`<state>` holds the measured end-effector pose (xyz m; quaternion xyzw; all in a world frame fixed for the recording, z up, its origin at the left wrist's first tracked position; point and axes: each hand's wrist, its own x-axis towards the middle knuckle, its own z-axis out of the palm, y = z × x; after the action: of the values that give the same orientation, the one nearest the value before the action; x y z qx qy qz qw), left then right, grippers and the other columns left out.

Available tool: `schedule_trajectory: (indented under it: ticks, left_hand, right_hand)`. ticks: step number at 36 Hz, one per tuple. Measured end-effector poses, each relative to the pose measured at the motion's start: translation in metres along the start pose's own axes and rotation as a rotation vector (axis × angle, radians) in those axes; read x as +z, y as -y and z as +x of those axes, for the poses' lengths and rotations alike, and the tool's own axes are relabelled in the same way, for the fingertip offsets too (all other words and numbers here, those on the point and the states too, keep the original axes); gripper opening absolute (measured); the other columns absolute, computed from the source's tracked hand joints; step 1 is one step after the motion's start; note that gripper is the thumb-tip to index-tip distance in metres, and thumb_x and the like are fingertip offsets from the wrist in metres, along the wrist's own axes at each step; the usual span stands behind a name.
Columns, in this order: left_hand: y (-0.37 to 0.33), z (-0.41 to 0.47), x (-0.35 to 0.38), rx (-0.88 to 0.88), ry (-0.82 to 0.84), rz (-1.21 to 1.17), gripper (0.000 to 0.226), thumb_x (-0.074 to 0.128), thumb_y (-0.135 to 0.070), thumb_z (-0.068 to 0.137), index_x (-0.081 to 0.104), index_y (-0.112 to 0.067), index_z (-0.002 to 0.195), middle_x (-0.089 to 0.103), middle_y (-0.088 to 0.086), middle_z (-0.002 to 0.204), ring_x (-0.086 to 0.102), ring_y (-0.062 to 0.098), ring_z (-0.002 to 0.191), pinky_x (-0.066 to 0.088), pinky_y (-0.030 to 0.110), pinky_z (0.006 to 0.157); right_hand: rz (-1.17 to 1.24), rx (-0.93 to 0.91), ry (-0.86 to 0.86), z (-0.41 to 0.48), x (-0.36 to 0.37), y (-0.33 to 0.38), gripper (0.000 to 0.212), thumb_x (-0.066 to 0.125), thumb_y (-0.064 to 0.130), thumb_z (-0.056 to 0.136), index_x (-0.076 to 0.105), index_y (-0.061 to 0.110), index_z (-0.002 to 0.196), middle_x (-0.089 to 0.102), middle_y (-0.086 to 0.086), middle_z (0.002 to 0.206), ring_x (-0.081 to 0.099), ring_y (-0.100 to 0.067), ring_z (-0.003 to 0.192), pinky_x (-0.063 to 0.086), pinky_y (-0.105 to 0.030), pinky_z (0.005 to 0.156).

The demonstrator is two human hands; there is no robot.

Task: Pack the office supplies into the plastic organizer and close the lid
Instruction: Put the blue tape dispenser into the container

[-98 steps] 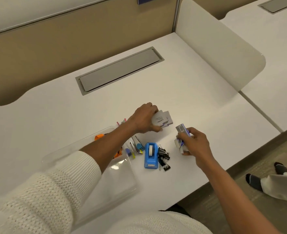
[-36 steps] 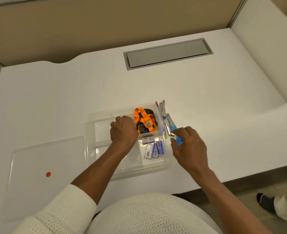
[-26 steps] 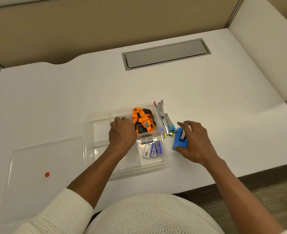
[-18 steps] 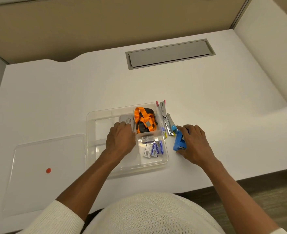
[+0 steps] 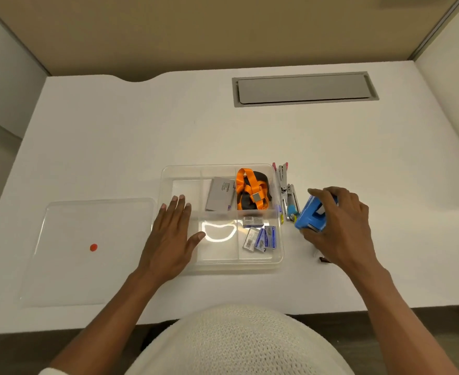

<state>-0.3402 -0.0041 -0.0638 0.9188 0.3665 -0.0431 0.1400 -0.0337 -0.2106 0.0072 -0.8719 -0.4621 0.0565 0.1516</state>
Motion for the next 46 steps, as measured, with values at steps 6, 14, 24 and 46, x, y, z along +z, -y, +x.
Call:
schedule_trajectory:
  ticks: [6, 14, 24, 46]
  left_hand:
    - [0.011, -0.009, 0.004, 0.027, 0.010, 0.075, 0.080, 0.001, -0.067, 0.102, -0.002, -0.021, 0.167, -0.012, 0.000, 0.175, -0.014, 0.020, 0.162, -0.001, 0.047, 0.133]
    - [0.019, -0.009, 0.017, 0.059, -0.035, 0.078, 0.072, 0.017, -0.058, 0.109, -0.004, -0.021, 0.167, -0.013, 0.000, 0.175, -0.013, 0.019, 0.162, -0.004, 0.045, 0.132]
    - [0.023, -0.008, 0.026, 0.036, -0.039, 0.042, 0.073, 0.023, -0.058, 0.107, 0.002, -0.022, 0.168, -0.008, 0.000, 0.176, -0.007, 0.022, 0.163, 0.000, 0.049, 0.133]
    - [0.021, -0.007, 0.025, 0.033, -0.078, 0.039, 0.076, 0.035, -0.057, 0.104, 0.009, -0.023, 0.168, 0.001, 0.000, 0.176, -0.003, 0.020, 0.163, -0.008, 0.042, 0.132]
  right_hand:
    - [0.122, -0.123, 0.095, 0.006, -0.010, 0.053, 0.083, 0.092, 0.042, 0.066, 0.054, 0.026, 0.138, 0.054, -0.004, 0.135, 0.050, -0.025, 0.120, 0.041, -0.044, 0.101]
    - [0.185, -0.404, 0.300, 0.006, 0.039, 0.120, 0.083, 0.087, 0.046, 0.070, 0.051, 0.025, 0.142, 0.050, 0.000, 0.140, 0.046, -0.021, 0.129, 0.048, -0.041, 0.102]
    - [-0.045, -0.501, 0.411, 0.005, 0.075, 0.149, 0.077, 0.086, 0.037, 0.077, 0.049, 0.018, 0.143, 0.045, -0.015, 0.149, 0.044, -0.034, 0.136, 0.048, -0.047, 0.104]
    - [-0.156, -0.522, 0.396, -0.005, 0.088, 0.152, 0.056, 0.087, 0.031, 0.079, 0.067, 0.015, 0.129, 0.055, -0.021, 0.139, 0.051, -0.037, 0.131, 0.052, -0.048, 0.101]
